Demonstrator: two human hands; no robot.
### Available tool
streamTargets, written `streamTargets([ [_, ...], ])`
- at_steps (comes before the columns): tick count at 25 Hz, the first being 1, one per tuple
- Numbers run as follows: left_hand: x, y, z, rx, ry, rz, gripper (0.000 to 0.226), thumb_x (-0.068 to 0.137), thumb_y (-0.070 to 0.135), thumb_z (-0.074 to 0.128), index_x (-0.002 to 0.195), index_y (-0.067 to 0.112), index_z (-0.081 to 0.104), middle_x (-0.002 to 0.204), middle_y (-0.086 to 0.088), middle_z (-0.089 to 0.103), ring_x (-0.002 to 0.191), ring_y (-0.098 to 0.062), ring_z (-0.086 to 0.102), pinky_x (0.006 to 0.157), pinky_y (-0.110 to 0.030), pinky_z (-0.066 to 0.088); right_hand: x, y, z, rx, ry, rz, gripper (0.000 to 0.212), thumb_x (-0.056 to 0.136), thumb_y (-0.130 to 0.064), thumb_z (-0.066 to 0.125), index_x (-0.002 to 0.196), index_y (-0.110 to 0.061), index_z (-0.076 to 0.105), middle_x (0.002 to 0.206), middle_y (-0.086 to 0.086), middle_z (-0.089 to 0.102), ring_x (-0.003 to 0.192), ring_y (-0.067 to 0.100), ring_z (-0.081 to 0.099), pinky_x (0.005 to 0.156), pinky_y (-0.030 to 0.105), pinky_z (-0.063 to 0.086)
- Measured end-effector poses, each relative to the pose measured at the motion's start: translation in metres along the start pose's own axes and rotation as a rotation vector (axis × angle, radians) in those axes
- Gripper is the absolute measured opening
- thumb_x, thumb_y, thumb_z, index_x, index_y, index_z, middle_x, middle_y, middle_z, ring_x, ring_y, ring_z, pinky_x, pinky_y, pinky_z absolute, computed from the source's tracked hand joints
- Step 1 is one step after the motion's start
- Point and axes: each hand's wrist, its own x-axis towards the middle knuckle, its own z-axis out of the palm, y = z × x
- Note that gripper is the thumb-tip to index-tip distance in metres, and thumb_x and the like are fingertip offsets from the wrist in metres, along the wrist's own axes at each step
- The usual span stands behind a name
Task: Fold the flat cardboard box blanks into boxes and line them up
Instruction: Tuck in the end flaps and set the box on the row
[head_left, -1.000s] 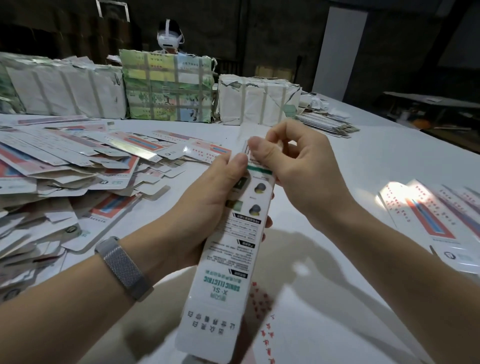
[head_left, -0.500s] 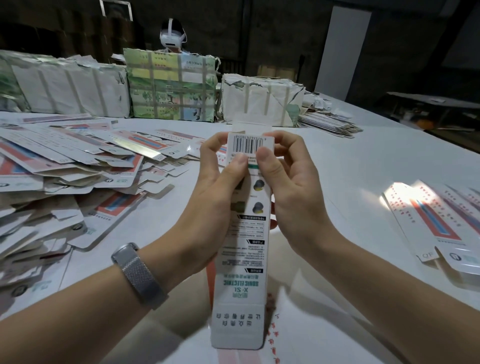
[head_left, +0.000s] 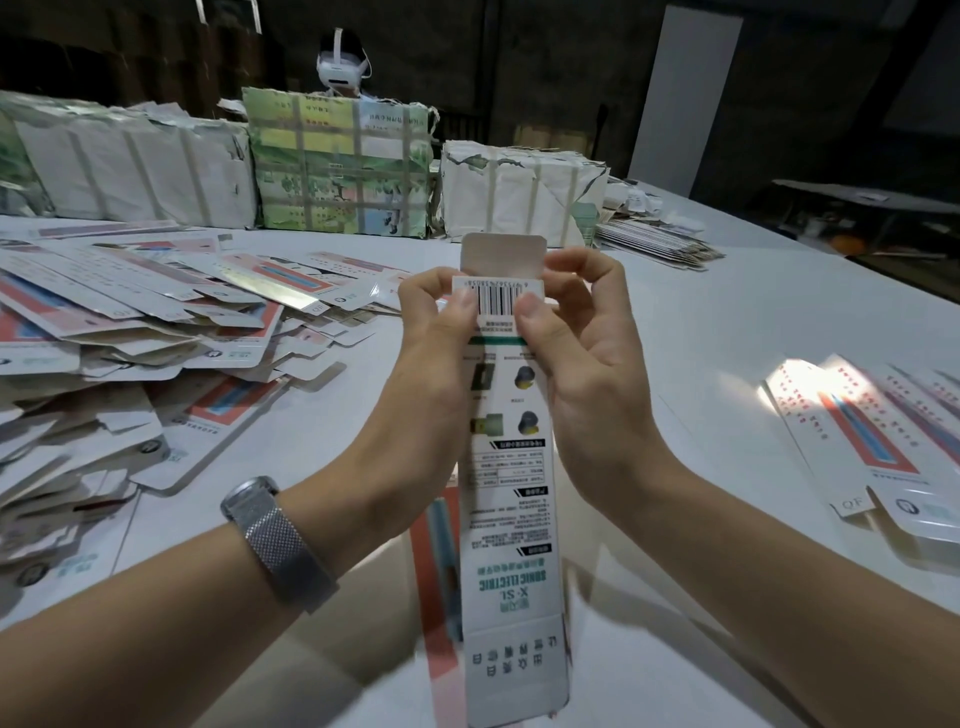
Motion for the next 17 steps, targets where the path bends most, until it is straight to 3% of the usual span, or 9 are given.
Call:
streamTargets([
  [4, 0.004, 0.002, -0.002, 0.059, -0.002, 0.001, 0.016, 0.100, 0.040, 0.036, 0.115, 0.045, 0.036, 0.081, 0.002, 0.077, 0.070, -0.013, 0.074, 0.059, -0.025, 0.057, 0.004, -0.001, -0.001, 0.025, 0.011, 0.036, 0.033, 0.091, -0.018, 0.056, 0.120, -0.031, 0.052, 0.113, 0.009, 0.062, 0.106, 0.036, 0.064, 0.086, 0.042, 0.058],
  [7, 0.009, 0.005, -0.003, 0.071, -0.018, -0.008, 0.018, 0.102, 0.037, 0.038, 0.118, 0.045, 0.044, 0.089, 0.000, 0.077, 0.076, -0.016, 0.074, 0.061, -0.028, 0.058, 0.007, -0.004, 0.000, 0.070, 0.013, 0.057, 0.022, 0.091, -0.013, 0.055, 0.112, -0.018, 0.061, 0.099, 0.009, 0.067, 0.088, 0.027, 0.067, 0.079, 0.036, 0.059],
  [10, 0.012, 0.006, 0.001, 0.153, -0.012, 0.034, 0.011, 0.109, 0.028, 0.036, 0.112, 0.033, 0.046, 0.078, 0.006, 0.072, 0.069, -0.009, 0.069, 0.058, -0.024, 0.055, 0.008, -0.009, 0.004, 0.048, 0.063, 0.055, 0.007, 0.092, -0.017, 0.057, 0.093, -0.018, 0.064, 0.090, 0.010, 0.066, 0.078, 0.023, 0.065, 0.070, 0.036, 0.058],
  [14, 0.011, 0.010, 0.003, 0.185, -0.022, 0.030, 0.007, 0.110, 0.025, 0.035, 0.111, 0.028, 0.042, 0.065, 0.007, 0.065, 0.058, -0.006, 0.064, 0.052, -0.021, 0.052, 0.011, -0.018, 0.005, 0.029, 0.132, 0.116, 0.019, 0.098, -0.015, 0.057, 0.081, -0.018, 0.064, 0.071, -0.001, 0.064, 0.062, 0.009, 0.061, 0.057, 0.027, 0.053],
  [17, 0.009, 0.013, 0.005, 0.185, -0.036, 0.024, 0.009, 0.110, 0.026, 0.035, 0.112, 0.031, 0.042, 0.061, 0.005, 0.062, 0.056, -0.008, 0.062, 0.050, -0.021, 0.051, 0.011, -0.022, 0.005, 0.062, 0.144, 0.166, 0.022, 0.093, -0.005, 0.056, 0.079, -0.018, 0.066, 0.065, -0.001, 0.059, 0.058, 0.012, 0.058, 0.056, 0.028, 0.052],
])
